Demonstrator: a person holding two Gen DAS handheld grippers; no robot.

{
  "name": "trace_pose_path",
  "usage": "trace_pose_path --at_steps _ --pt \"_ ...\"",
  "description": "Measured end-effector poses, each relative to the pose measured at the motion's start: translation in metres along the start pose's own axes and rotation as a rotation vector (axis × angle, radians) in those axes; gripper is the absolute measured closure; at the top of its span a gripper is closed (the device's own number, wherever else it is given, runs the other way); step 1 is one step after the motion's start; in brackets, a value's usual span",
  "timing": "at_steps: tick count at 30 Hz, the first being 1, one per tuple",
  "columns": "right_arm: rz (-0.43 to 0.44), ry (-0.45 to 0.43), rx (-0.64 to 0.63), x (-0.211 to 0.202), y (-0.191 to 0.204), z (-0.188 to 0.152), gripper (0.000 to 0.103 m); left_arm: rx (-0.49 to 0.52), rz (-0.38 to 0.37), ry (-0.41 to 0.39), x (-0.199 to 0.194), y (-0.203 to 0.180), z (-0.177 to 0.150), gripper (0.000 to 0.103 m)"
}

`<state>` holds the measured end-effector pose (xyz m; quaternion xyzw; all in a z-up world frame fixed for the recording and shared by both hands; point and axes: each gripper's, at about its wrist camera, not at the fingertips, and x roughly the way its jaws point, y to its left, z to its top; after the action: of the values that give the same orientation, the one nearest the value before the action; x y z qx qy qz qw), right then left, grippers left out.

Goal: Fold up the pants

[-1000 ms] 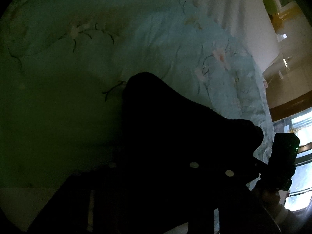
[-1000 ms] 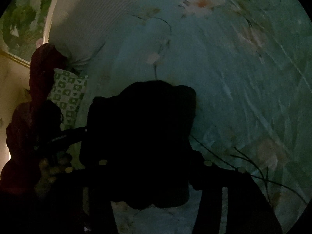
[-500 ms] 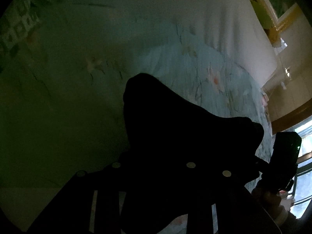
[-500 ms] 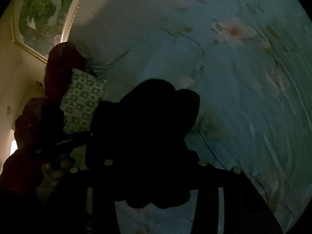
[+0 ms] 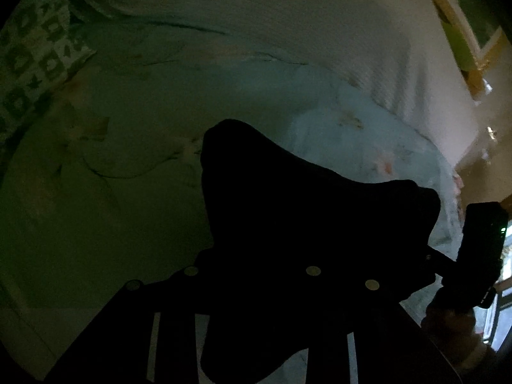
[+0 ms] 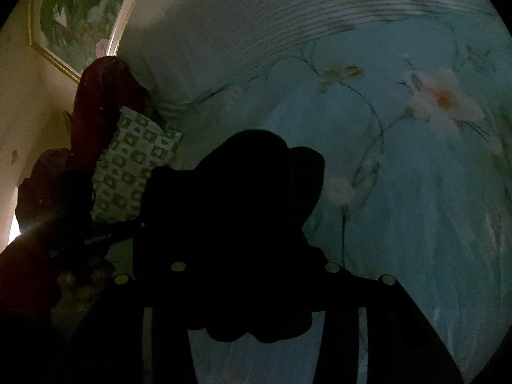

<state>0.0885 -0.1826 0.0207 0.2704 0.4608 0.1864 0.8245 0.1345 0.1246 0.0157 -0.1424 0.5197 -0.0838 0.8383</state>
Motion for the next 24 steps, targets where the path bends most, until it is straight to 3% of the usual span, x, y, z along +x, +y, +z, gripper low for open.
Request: trace_pose_path --at_steps 8,15,19,24 --pt "-0.05 0.063 -0.026 0.037 -0.009 0.008 0.056 -0.013 0.048 0.023 0.023 0.015 0.0 0.074" --pt "-0.05 0.086 -0.019 0.042 -0.018 0.01 0.051 0.004 0.059 0.023 0.031 0.021 -0.003 0.07" --pt "-0.043 0.086 -0.016 0.04 -0.024 0.009 0.048 -0.012 0.043 0.028 0.037 0.027 -0.003 0.062" --pt "-0.047 0.086 -0.014 0.039 -0.03 0.007 0.036 -0.023 0.043 0.021 0.038 0.036 -0.005 0.047"
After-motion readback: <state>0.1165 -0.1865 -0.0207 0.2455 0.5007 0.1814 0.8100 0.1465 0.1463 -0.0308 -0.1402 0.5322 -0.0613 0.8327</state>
